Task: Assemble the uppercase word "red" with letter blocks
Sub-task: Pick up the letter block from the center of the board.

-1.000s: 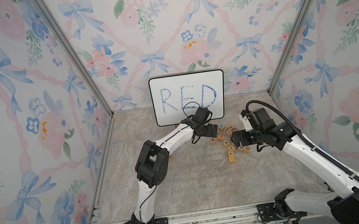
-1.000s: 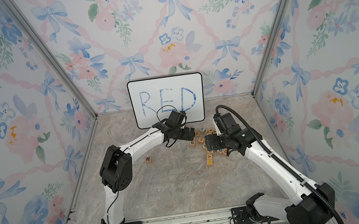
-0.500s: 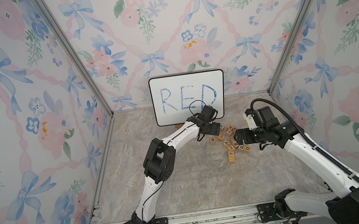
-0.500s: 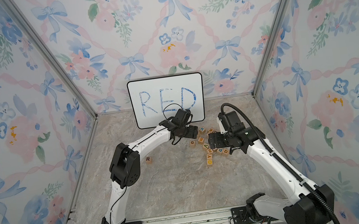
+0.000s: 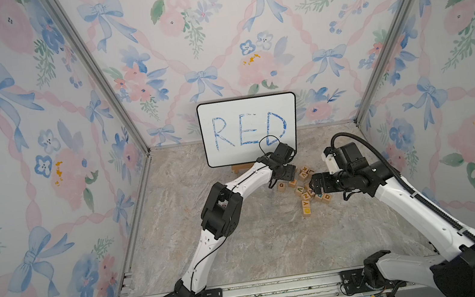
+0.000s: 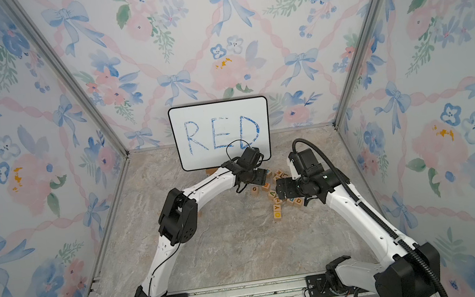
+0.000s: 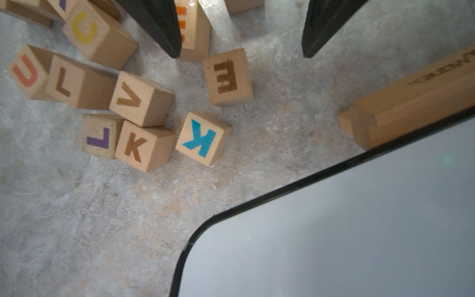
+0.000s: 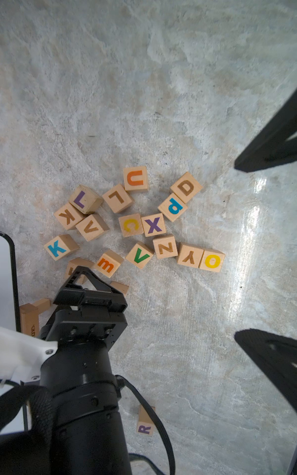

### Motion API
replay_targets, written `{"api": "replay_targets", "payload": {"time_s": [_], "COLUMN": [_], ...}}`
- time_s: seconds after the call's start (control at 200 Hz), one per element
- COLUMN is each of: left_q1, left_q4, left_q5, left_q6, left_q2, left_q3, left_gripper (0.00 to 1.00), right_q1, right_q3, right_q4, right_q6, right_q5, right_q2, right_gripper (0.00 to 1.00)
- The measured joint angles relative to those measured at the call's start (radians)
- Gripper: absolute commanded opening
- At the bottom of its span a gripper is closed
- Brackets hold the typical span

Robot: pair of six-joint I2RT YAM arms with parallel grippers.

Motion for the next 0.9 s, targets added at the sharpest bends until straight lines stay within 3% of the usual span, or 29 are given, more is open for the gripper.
{"api": "replay_targets", "payload": {"time_s": [0.59,0.815,0.9], "left_q1": [0.000,0.000,0.000], "left_q4": [-0.004,-0.003,-0.004], "left_q5": [0.000,0.000,-0.003], "left_q6": [-0.005,-0.006,-0.005], "left_q2": [0.077,0.107,0.112], "left_q3": [0.053,0.069,0.079], "left_gripper": [0.63,0.56,0.48], "right_q1": [-0.016,-0.017,-0.021], "right_q3": [-0.002,-0.002,-0.002], "right_q4": [-0.008,-0.008,-0.007], "right_q6": [0.000,0.000,0.000], "right_q5": [0.000,0.000,0.000], "right_q2": [0.000,0.000,0.000], "right_gripper": [0.97,0.97,0.97]}}
